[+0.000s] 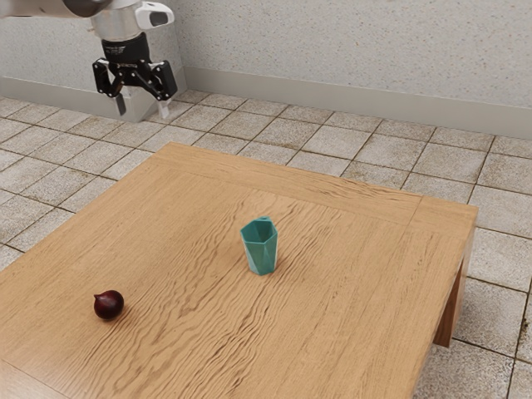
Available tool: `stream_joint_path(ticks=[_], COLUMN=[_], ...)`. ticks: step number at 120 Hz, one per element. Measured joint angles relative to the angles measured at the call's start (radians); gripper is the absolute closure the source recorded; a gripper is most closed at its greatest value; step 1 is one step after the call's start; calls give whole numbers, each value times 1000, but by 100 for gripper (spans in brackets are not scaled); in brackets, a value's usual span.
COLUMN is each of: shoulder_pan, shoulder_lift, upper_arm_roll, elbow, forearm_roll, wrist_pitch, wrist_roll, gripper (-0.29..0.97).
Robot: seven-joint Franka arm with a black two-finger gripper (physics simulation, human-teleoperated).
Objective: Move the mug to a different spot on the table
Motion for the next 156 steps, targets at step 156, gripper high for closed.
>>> stream_joint_path(ticks=[156], shoulder_pan=[-187], shoulder_lift=[572], upper_arm_roll=[26], elbow=[394], forearm_roll=[-180], wrist_pitch=[-27], wrist_roll=[-296], gripper=[0])
